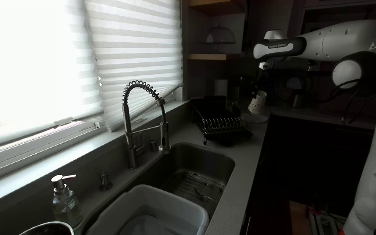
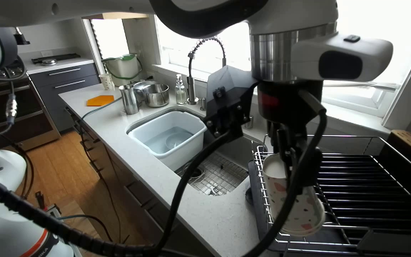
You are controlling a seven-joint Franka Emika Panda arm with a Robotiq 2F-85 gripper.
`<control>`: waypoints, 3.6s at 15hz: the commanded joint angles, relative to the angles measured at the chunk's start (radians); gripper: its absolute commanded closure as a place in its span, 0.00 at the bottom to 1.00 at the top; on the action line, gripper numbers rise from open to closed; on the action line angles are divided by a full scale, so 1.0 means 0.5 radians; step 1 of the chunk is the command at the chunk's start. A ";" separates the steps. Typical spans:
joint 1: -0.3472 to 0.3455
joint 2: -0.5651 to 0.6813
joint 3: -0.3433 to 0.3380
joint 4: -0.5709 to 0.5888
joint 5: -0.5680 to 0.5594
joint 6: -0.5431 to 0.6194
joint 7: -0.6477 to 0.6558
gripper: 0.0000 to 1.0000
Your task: Place the coffee cup upright
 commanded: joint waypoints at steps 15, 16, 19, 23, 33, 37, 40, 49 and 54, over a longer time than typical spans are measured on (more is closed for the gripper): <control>0.081 -0.293 -0.061 -0.538 -0.303 0.420 0.946 0.58; 0.098 -0.328 -0.041 -0.590 -0.338 0.362 1.052 0.58; 0.127 -0.443 0.025 -0.770 -0.406 0.355 1.335 0.58; 0.138 -0.522 0.119 -1.037 -0.539 0.459 1.687 0.58; 0.170 -0.490 0.197 -1.242 -0.451 0.601 1.842 0.33; 0.184 -0.470 0.215 -1.297 -0.487 0.683 1.840 0.58; 0.204 -0.443 0.238 -1.360 -0.496 0.808 1.862 0.58; 0.230 -0.380 0.309 -1.522 -0.849 1.167 2.223 0.58; 0.231 -0.345 0.305 -1.549 -1.031 1.276 2.347 0.02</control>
